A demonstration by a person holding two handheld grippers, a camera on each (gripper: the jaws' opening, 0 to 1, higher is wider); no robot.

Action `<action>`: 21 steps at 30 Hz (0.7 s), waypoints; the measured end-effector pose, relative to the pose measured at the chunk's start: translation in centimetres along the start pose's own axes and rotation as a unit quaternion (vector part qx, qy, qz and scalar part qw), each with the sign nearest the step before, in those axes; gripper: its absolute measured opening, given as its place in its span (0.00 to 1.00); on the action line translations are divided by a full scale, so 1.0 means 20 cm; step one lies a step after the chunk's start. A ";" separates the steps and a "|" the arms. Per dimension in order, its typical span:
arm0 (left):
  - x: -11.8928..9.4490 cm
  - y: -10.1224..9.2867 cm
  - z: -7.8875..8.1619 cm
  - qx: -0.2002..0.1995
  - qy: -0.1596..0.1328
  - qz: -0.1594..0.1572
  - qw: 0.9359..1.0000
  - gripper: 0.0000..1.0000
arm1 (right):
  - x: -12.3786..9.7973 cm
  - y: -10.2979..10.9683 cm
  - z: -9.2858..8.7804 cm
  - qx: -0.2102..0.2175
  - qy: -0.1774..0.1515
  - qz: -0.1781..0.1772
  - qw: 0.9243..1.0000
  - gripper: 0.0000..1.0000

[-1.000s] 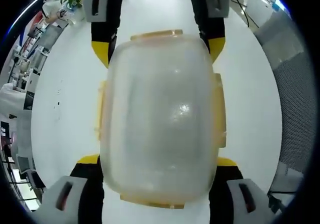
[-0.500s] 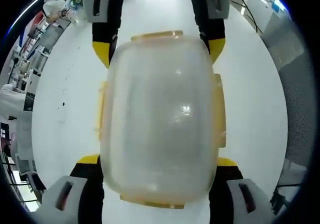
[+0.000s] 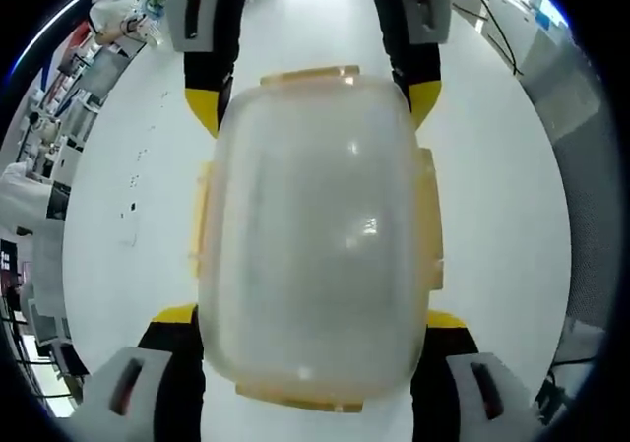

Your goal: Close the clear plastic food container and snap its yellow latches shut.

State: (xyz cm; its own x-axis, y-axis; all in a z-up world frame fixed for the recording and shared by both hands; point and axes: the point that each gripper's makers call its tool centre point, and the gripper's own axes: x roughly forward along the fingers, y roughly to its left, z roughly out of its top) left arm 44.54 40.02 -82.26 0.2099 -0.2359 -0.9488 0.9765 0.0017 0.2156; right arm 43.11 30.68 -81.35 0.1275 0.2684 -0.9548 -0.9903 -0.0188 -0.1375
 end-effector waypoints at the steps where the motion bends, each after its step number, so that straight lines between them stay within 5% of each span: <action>1: 0.00 0.00 0.00 0.000 -0.001 0.000 1.000 0.86 | 0.00 0.00 0.00 0.000 -0.001 0.000 1.000 0.77; 13: -0.02 0.00 0.01 0.001 -0.040 0.001 0.999 0.87 | -0.01 0.00 0.00 -0.001 -0.014 -0.003 1.000 0.78; 17: -0.02 0.01 -0.01 -0.012 -0.055 0.012 0.998 0.87 | -0.02 0.00 0.02 0.017 -0.049 -0.026 0.998 0.78; 21: -0.04 0.04 -0.01 -0.051 -0.112 0.047 0.991 0.94 | -0.05 -0.04 0.05 0.077 -0.111 -0.055 0.989 0.83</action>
State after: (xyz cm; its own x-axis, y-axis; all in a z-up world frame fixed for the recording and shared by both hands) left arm 45.16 40.40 -81.43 0.2945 -0.4396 -0.8485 0.9556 0.1298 0.2644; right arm 43.74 31.41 -80.10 0.2370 0.4661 -0.8524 -0.9698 0.1654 -0.1792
